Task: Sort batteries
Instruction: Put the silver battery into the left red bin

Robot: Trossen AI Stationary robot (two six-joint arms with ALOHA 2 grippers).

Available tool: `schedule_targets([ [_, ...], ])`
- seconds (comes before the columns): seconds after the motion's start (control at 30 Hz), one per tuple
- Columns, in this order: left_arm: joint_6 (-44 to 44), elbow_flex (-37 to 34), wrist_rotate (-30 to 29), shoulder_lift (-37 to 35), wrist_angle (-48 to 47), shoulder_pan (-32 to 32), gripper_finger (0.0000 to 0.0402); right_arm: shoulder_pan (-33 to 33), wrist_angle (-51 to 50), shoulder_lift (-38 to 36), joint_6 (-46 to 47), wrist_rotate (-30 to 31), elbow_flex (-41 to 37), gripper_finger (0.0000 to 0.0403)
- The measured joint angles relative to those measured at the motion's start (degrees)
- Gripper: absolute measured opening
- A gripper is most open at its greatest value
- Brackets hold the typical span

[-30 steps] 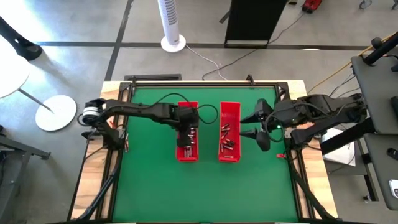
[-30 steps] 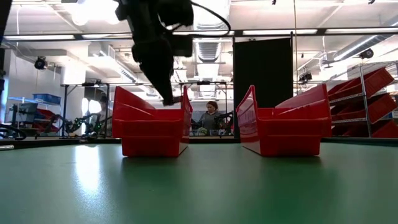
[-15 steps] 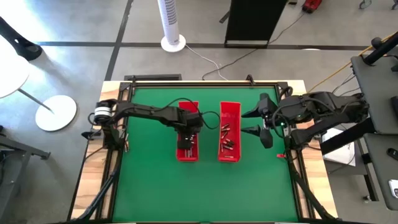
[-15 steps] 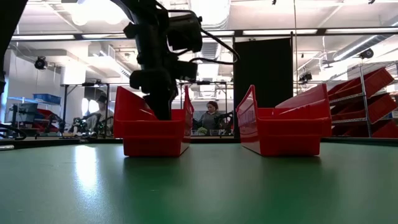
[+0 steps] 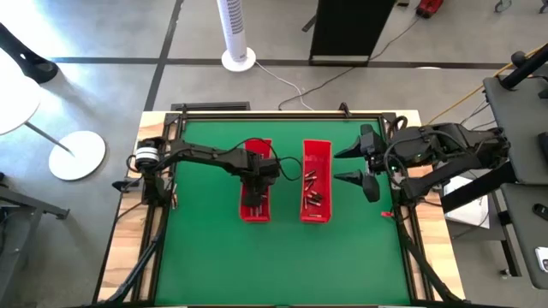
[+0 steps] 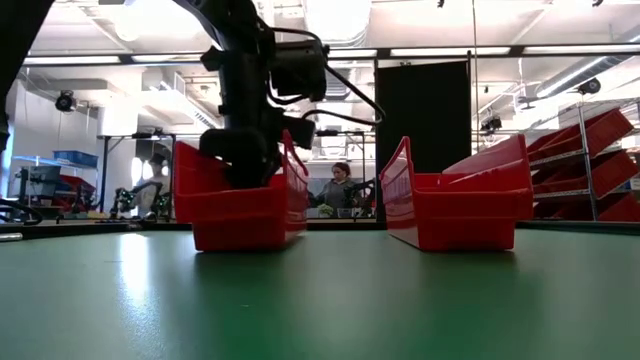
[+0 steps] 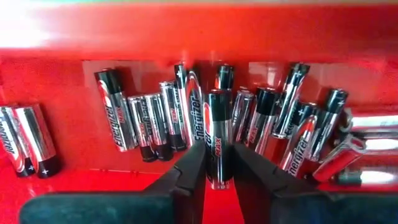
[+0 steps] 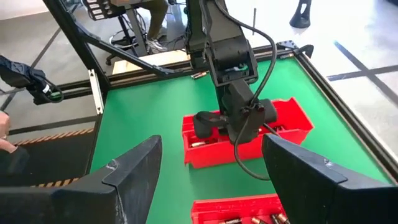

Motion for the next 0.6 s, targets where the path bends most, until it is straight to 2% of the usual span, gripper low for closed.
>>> schedule_targets([
  [0.17, -1.12, 1.67, 0.00, -0.09, -0.21, 0.00, 0.0065, 0.00, -0.11, -0.01, -2.42, 0.00, 1.78, 0.0276],
  [0.33, -0.28, 5.16, 0.00, -0.11, -1.30, 0.00, 0.0091, 0.00, -0.14, -0.01, -6.06, -0.03, 3.80, 0.0292],
  [0.47, -1.78, 10.51, 0.00, -0.18, -8.32, 0.00, 0.0122, 0.00, -0.52, -0.01, -9.47, -0.09, 6.33, 0.0305],
  [0.6, -8.11, 19.21, 2.67, -0.93, -21.31, -0.05, 0.0147, 0.00, -1.85, -0.01, -13.18, -0.08, 9.35, 0.0313],
])
